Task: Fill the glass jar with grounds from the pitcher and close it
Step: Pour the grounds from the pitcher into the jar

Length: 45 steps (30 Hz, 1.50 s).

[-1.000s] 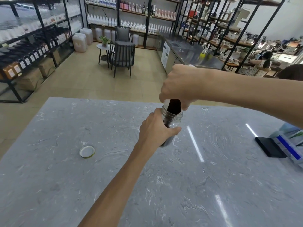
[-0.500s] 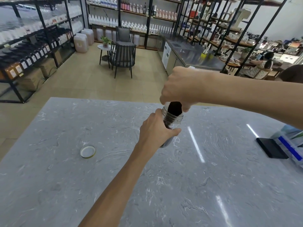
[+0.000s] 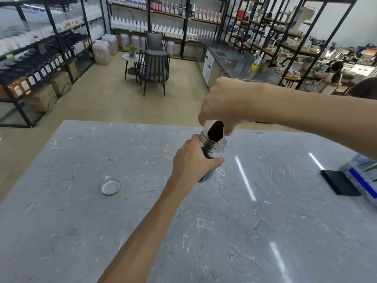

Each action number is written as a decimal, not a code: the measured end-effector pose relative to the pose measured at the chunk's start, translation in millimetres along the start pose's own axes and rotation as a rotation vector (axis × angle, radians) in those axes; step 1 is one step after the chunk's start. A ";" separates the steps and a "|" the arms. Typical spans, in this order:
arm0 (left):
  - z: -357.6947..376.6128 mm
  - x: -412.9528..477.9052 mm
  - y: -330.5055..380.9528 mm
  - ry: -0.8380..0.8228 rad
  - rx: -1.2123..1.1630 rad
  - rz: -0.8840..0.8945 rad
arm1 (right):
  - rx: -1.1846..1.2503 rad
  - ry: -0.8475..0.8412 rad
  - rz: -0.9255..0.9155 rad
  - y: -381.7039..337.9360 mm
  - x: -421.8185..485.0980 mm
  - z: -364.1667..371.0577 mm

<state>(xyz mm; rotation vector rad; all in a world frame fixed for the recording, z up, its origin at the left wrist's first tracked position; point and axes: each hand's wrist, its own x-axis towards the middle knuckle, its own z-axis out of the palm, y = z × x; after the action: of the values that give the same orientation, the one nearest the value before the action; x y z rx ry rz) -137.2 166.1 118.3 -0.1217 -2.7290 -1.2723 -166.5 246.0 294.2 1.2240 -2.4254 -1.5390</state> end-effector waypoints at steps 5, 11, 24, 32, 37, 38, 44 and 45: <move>1.1 0.6 -0.9 -0.005 -0.002 -0.003 | 0.005 -0.005 0.013 1.5 1.4 -0.9; 3.2 1.6 -0.5 -0.012 0.010 -0.010 | 0.010 -0.056 -0.008 0.9 3.3 -2.4; 14.9 -7.0 -7.6 -0.010 -0.011 -0.030 | -0.175 -0.194 -0.069 -37.4 22.6 -1.0; 16.9 -16.6 -22.1 -0.002 -0.047 -0.038 | 0.006 -0.196 -0.090 -22.5 21.7 4.9; 15.8 -20.7 -34.6 -0.024 0.015 -0.027 | 0.578 -0.283 -0.042 -1.0 11.0 23.6; 16.2 -21.8 -35.8 -0.026 0.026 -0.032 | 0.567 -0.294 -0.032 -4.9 13.2 26.2; 10.9 -38.4 -55.8 -0.042 0.003 -0.038 | 0.774 -0.250 0.084 -22.4 23.2 41.8; 8.4 -42.5 -61.4 -0.048 0.011 -0.034 | 0.880 -0.261 0.091 -24.2 22.5 45.9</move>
<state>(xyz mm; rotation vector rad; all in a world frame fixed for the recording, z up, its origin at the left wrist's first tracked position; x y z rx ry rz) -103.7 132.4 60.1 -0.1064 -2.7894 -1.2793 -186.0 261.9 243.5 0.9623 -3.4313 -0.5967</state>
